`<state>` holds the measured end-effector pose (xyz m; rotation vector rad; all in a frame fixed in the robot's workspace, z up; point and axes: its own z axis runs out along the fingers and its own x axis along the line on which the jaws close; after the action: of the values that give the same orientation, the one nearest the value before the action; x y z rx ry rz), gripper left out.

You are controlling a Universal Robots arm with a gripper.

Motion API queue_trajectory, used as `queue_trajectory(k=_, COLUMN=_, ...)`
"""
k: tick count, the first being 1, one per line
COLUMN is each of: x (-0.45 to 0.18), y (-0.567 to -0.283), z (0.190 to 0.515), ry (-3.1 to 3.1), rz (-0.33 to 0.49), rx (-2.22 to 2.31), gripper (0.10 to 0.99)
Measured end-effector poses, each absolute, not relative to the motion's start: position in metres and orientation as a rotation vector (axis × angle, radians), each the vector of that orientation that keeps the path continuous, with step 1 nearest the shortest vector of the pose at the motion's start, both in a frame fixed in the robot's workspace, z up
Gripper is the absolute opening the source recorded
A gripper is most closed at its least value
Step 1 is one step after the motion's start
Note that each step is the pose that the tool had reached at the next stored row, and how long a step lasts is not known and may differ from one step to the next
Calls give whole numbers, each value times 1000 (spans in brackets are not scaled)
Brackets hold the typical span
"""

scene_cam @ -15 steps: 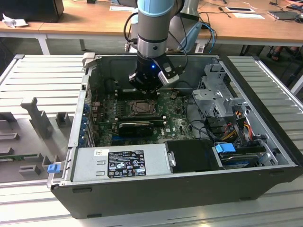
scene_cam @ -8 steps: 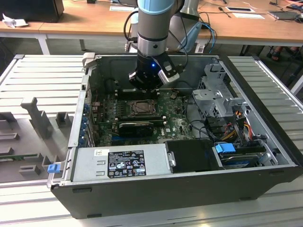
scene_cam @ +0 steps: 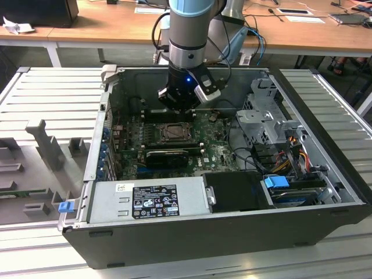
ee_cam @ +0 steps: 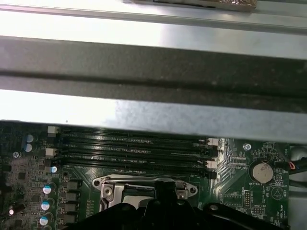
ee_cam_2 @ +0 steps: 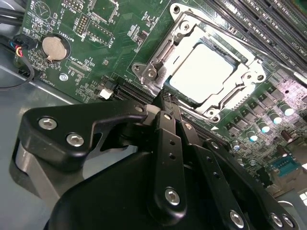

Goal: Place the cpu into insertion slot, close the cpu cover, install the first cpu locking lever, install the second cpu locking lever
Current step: 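Install the second cpu locking lever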

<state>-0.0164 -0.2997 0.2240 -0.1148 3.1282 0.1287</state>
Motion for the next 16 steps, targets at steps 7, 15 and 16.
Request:
queue_trajectory(k=7, x=-16, y=-304, z=224, ry=3128, rz=129, rx=-115, gripper=106)
queue_trajectory(k=15, x=-16, y=-308, z=224, ry=3128, rz=129, rx=-115, gripper=106)
queue_trajectory(k=16, x=-16, y=-309, z=224, ry=3128, rz=129, rx=-115, gripper=106)
